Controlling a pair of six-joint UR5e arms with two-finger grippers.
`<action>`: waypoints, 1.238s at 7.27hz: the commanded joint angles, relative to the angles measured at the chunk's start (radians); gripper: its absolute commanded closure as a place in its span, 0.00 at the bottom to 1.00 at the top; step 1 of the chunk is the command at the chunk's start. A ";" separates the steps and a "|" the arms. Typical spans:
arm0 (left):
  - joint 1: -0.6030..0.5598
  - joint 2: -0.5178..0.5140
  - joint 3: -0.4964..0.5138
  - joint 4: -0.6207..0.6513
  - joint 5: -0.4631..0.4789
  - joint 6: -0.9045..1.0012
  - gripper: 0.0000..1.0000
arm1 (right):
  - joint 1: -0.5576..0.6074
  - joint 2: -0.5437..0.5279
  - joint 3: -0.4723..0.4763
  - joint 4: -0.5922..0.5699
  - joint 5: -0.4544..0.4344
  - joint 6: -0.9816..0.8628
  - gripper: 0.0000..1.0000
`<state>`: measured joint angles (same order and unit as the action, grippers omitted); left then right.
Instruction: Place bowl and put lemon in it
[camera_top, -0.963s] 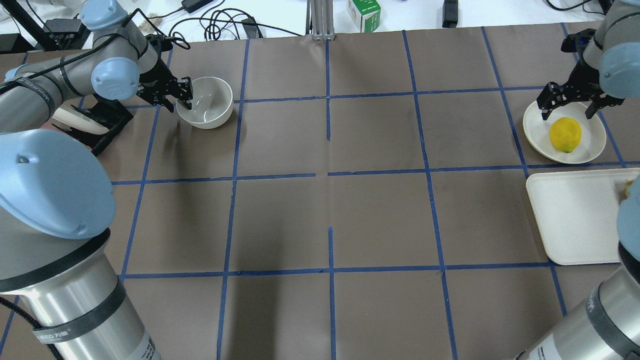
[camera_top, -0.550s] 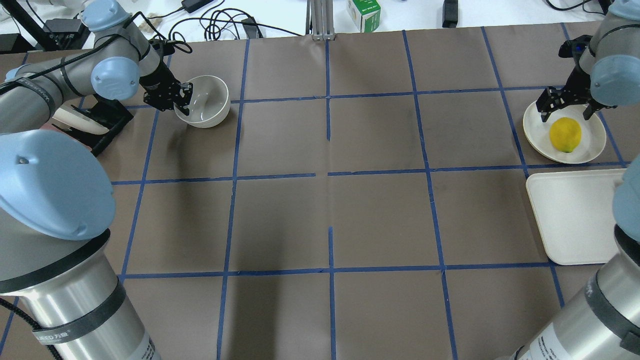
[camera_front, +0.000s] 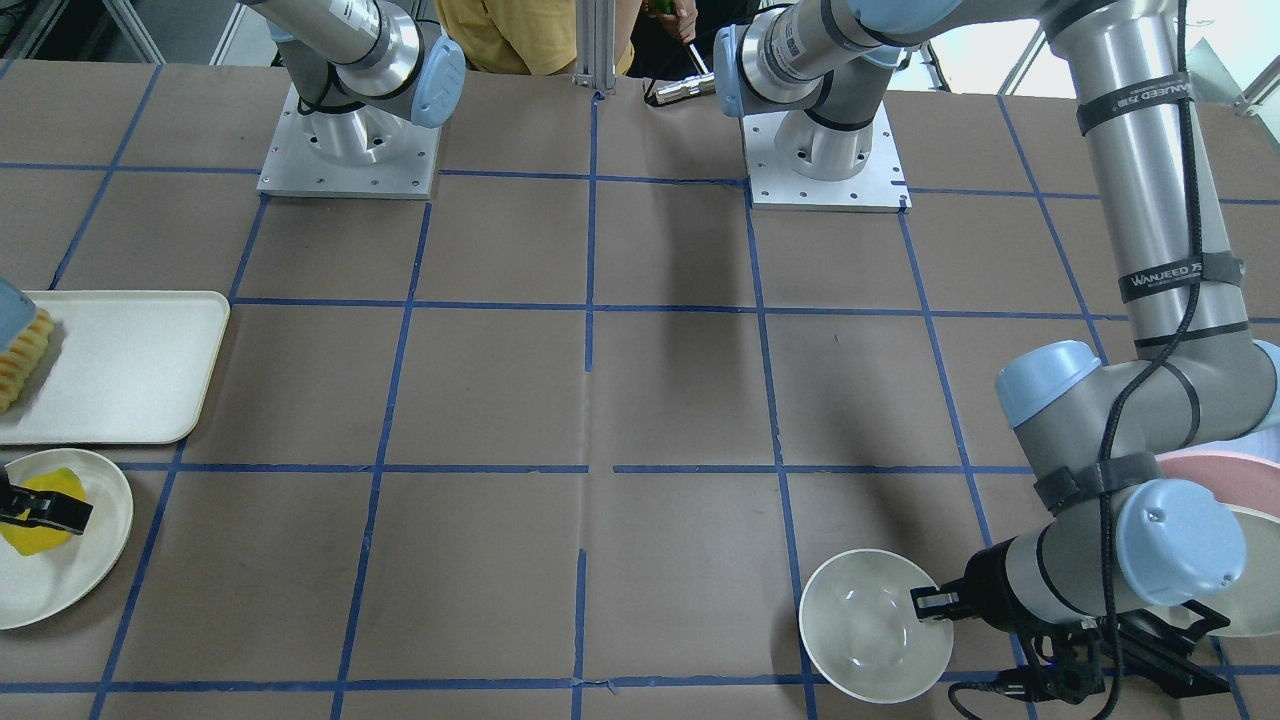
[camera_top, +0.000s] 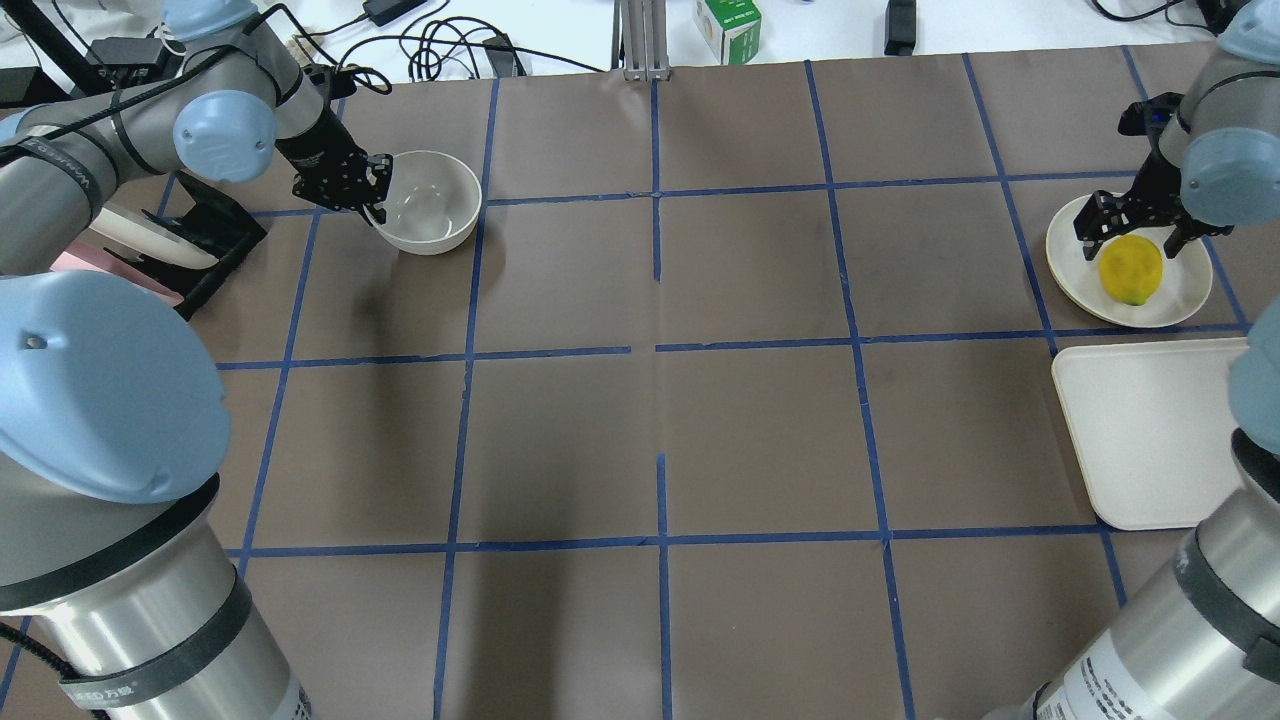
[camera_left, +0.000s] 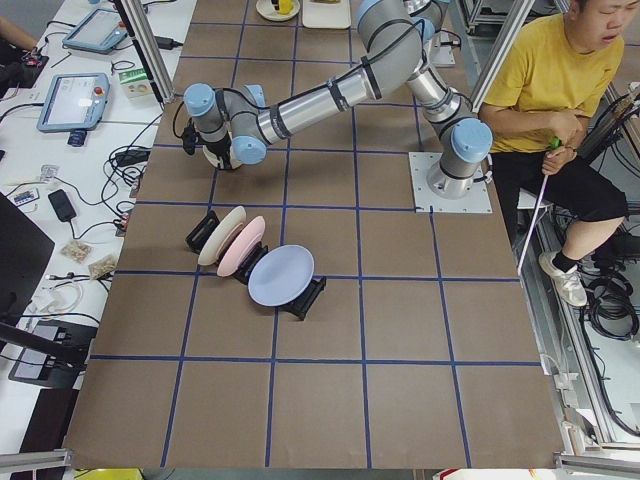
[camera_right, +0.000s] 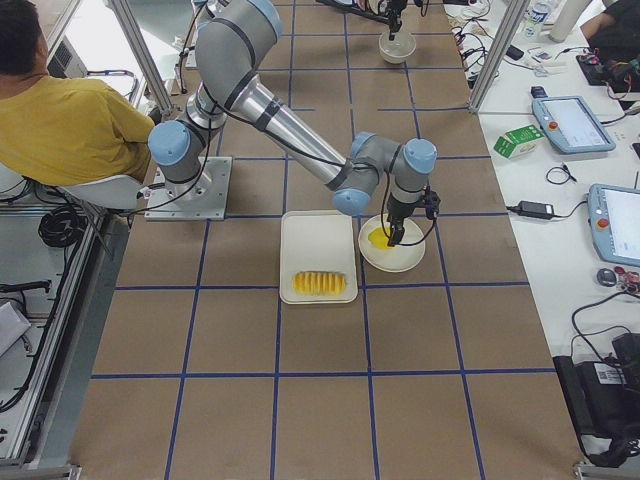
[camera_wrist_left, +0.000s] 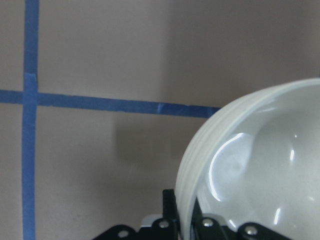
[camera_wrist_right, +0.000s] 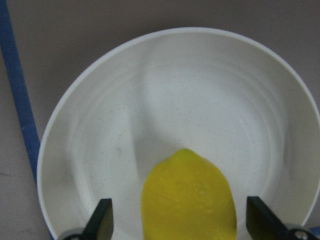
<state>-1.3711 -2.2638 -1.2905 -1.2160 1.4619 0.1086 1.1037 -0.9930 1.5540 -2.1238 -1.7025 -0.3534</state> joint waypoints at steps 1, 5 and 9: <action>-0.023 0.024 0.000 -0.042 0.001 -0.041 1.00 | -0.012 -0.010 0.000 0.039 -0.003 0.008 1.00; -0.188 0.088 -0.051 -0.073 -0.044 -0.195 1.00 | -0.001 -0.194 -0.077 0.397 0.087 0.021 1.00; -0.354 0.222 -0.361 0.199 -0.045 -0.411 1.00 | 0.187 -0.286 -0.084 0.466 0.162 0.193 1.00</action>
<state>-1.6847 -2.0773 -1.5433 -1.1481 1.4167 -0.2599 1.2042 -1.2664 1.4713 -1.6654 -1.5583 -0.2545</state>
